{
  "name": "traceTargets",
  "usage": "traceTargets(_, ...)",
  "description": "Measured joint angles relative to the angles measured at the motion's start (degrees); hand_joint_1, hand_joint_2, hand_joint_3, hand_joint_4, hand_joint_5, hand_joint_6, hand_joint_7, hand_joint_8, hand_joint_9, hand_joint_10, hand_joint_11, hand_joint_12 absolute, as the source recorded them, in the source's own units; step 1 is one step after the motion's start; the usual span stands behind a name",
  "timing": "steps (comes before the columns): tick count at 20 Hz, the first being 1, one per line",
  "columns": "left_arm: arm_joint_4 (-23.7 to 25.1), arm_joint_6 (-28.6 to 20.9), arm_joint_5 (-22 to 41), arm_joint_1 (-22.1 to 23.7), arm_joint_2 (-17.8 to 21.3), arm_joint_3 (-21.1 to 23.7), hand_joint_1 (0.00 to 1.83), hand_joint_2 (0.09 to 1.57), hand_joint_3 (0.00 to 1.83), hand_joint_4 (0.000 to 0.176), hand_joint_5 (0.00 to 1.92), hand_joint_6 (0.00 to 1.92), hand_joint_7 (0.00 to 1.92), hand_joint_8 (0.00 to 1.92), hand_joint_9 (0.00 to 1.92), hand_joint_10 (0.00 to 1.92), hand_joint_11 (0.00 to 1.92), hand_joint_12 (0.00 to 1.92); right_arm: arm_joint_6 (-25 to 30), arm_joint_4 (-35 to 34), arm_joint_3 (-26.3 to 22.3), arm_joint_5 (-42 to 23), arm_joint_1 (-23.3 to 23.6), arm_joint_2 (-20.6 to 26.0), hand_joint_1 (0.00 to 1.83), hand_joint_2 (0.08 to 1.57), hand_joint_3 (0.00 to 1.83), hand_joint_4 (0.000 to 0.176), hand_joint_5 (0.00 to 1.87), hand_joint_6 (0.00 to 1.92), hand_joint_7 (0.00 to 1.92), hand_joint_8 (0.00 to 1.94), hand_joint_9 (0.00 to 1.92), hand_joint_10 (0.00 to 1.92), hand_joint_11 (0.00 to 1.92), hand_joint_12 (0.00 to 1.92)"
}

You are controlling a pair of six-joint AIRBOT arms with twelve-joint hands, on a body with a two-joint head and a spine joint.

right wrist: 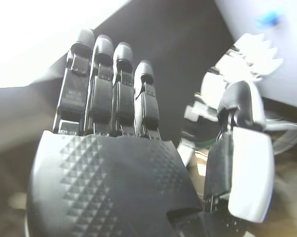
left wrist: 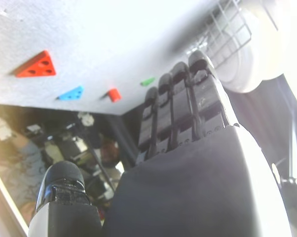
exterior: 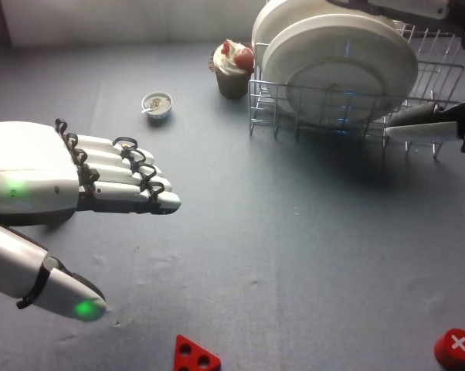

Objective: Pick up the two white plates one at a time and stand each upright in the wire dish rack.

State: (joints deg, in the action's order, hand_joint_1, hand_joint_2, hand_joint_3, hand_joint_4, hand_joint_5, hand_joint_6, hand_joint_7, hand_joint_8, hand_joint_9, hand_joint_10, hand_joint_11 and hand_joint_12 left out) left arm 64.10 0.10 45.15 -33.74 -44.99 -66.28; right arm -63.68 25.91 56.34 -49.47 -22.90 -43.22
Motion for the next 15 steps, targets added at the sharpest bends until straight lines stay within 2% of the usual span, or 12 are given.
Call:
traceTargets(2, 0.0, 0.0, -0.2, 0.0, 0.0, 0.0, 0.00, 1.03, 0.00, 0.000, 0.12, 0.00, 0.14, 0.00, 0.15, 0.00, 0.12, 0.00, -0.7, 3.1, 0.9, -3.3, -3.5, 0.2, 0.20, 1.01, 0.00, 0.020, 0.20, 0.01, 0.28, 0.00, 0.27, 0.00, 0.30, 0.00)
traceTargets(3, 0.1, 0.0, -0.4, 0.0, 0.1, 0.0, 0.00, 1.04, 0.01, 0.000, 0.11, 0.00, 0.12, 0.00, 0.12, 0.00, 0.11, 0.00, -0.9, 5.1, 1.1, -4.2, -5.2, 0.3, 0.21, 1.00, 0.00, 0.000, 0.20, 0.01, 0.27, 0.00, 0.26, 0.00, 0.29, 0.00)
traceTargets(4, 0.1, 0.0, -0.5, 0.0, 0.1, 0.0, 0.00, 1.04, 0.01, 0.000, 0.11, 0.00, 0.12, 0.00, 0.12, 0.00, 0.11, 0.00, -1.0, 8.9, 1.1, -5.7, -7.6, 0.5, 0.21, 1.00, 0.00, 0.000, 0.19, 0.00, 0.26, 0.00, 0.25, 0.00, 0.28, 0.00)
traceTargets(7, 0.0, 0.0, -0.5, 0.0, 0.1, 0.0, 0.00, 1.03, 0.00, 0.000, 0.10, 0.00, 0.11, 0.00, 0.11, 0.00, 0.11, 0.00, -0.9, 14.0, -0.1, -11.5, -12.1, 1.7, 0.18, 0.99, 0.00, 0.000, 0.15, 0.00, 0.22, 0.00, 0.22, 0.00, 0.26, 0.00)
traceTargets(10, 0.0, 0.0, -0.6, 0.0, 0.2, 0.0, 0.00, 1.05, 0.01, 0.000, 0.05, 0.00, 0.07, 0.00, 0.06, 0.00, 0.06, 0.00, -0.9, 14.7, -0.9, -15.4, -15.7, 2.7, 0.18, 0.99, 0.00, 0.000, 0.11, 0.00, 0.15, 0.00, 0.19, 0.00, 0.24, 0.00)
traceTargets(13, 0.0, 0.0, -0.7, 0.0, 0.2, 0.3, 0.00, 1.05, 0.00, 0.000, 0.03, 0.00, 0.05, 0.00, 0.05, 0.01, 0.05, 0.01, -1.0, 14.1, -0.8, -16.2, -16.7, 2.7, 0.19, 1.00, 0.00, 0.000, 0.13, 0.01, 0.18, 0.00, 0.21, 0.00, 0.28, 0.01)
traceTargets(15, 0.0, 0.0, -0.8, 0.0, 0.2, 0.3, 0.00, 1.05, 0.00, 0.000, 0.07, 0.01, 0.09, 0.01, 0.09, 0.01, 0.08, 0.03, -1.0, 14.1, -0.7, -16.2, -16.7, 2.5, 0.17, 1.03, 0.01, 0.000, 0.10, 0.00, 0.14, 0.00, 0.16, 0.00, 0.21, 0.00)
